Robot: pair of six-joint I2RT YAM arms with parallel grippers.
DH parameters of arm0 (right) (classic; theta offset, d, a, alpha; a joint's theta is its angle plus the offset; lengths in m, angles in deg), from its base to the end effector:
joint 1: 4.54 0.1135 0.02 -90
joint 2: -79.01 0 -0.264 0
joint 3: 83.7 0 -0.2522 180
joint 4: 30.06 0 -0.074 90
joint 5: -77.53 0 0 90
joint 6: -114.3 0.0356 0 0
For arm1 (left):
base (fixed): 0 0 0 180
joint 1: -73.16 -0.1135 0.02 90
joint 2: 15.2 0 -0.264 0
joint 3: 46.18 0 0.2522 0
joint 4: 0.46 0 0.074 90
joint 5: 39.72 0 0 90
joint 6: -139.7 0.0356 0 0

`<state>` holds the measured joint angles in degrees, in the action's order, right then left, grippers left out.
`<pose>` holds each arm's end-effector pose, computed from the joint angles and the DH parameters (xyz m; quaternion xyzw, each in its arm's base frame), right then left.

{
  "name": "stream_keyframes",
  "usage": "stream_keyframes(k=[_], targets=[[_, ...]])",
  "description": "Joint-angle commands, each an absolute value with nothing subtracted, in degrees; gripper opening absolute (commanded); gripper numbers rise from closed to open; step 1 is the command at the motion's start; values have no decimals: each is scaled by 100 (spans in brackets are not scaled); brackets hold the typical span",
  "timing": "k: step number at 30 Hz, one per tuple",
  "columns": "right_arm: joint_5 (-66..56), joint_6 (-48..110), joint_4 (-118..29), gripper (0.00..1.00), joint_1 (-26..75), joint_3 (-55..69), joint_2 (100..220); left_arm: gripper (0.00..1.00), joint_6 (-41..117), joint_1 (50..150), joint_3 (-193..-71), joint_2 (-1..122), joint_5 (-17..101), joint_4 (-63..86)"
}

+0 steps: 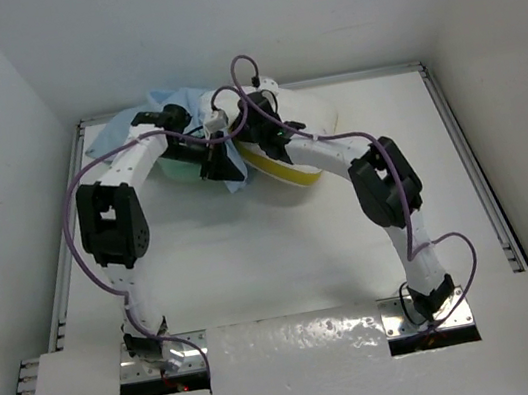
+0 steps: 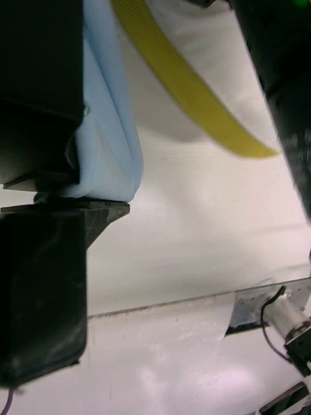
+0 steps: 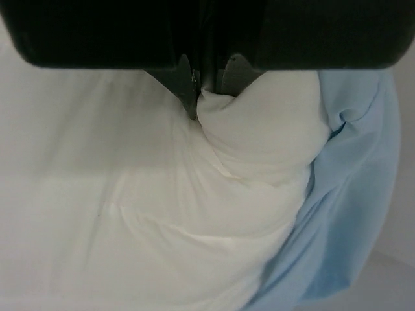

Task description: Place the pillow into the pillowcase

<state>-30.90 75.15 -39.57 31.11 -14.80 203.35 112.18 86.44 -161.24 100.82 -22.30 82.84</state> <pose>0.4241 0.2903 0.2320 0.1966 0.8030 0.2774 0.4895 0.3780 -0.1241 0.2623 0.5177 0.6172 -0.5207 0.2828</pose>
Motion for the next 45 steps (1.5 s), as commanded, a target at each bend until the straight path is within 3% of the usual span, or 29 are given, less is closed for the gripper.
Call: stream_keyframes(k=[1, 2, 3, 4, 5, 8, 11, 15, 16, 19, 20, 23, 27, 29, 30, 31, 32, 34, 36, 41, 45], targets=[[-2488, 7267, -3461, 0, 3175, -1135, 20155, 7, 11342, 8705, -15823, 9099, -2438, 8889], [-2155, 7160, -3268, 0, 3202, -863, 20005, 17, 11342, 8626, -15708, 9010, -2251, 8889], [-1978, 7054, -3144, 0, 3254, -278, 19830, 45, 11316, 8538, -15602, 8931, -2084, 8889], [-1785, 6836, -3013, 2, 3272, -2, 19480, 56, 11298, 8372, -15453, 8773, -1734, 8898], [-1600, 6747, -2916, 5, 3307, 271, 19320, 74, 11255, 8310, -15417, 8702, -1531, 8898], [-1064, 6422, -3116, 8, 3491, 931, 18872, 80, 11219, 8160, -15688, 8368, -844, 8889], [-588, 6184, -3222, 8, 3694, 1432, 18573, 100, 11149, 7844, -16469, 8218, -1026, 8871], [-237, 5911, -3468, 13, 3922, 1759, 18387, 100, 10772, 7729, -17253, 8656, -1230, 8810], [69, 5824, -3529, 16, 3940, 1759, 18352, 100, 10484, 7738, -17158, 8710, -960, 8201], [571, 5377, -3880, 43, 4054, 1811, 18019, 100, 8454, 7773, -16551, 8947, 463, 6509], [581, 5261, -4169, 66, 4080, 1829, 17878, 100, 8537, 7782, -16489, 9034, 658, 6368], [-38, 4804, -4687, 99, 3906, 1917, 17141, 100, 8416, 8245, -16497, 9403, 1283, 5814], [246, 4934, -5225, 96, 2739, 1294, 16970, 94, 8179, 8704, -17216, 10229, 1713, 5314], [458, 4883, -5532, 77, 2151, 883, 17173, 83, 7889, 8827, -17393, 10623, 1977, 5058], [406, 4647, -5682, 47, 2017, 697, 17470, 78, 7775, 8854, -17568, 10757, 2291, 4848], [319, 4567, -5857, 35, 1911, 556, 17638, 73, 7608, 8863, -17665, 10897, 2416, 4785], [257, 4514, -5929, 32, 1718, 224, 17831, 72, 7554, 8871, -17945, 11151, 2539, 4741], [501, 4364, -6165, 70, 1541, -234, 18575, 72, 7484, 8872, -18210, 11372, 2786, 4723], [730, 4311, -6298, 87, 1383, -981, 19105, 72, 7510, 8898, -18457, 11601, 2926, 4705], [1231, 4451, -5905, 96, 1374, -1678, 20335, 66, 7563, 9021, -18440, 11725, 3454, 4609], [1592, 4995, -5095, 98, 1409, -1590, 20768, 70, 7694, 9047, -18361, 11716, 3675, 4635]])
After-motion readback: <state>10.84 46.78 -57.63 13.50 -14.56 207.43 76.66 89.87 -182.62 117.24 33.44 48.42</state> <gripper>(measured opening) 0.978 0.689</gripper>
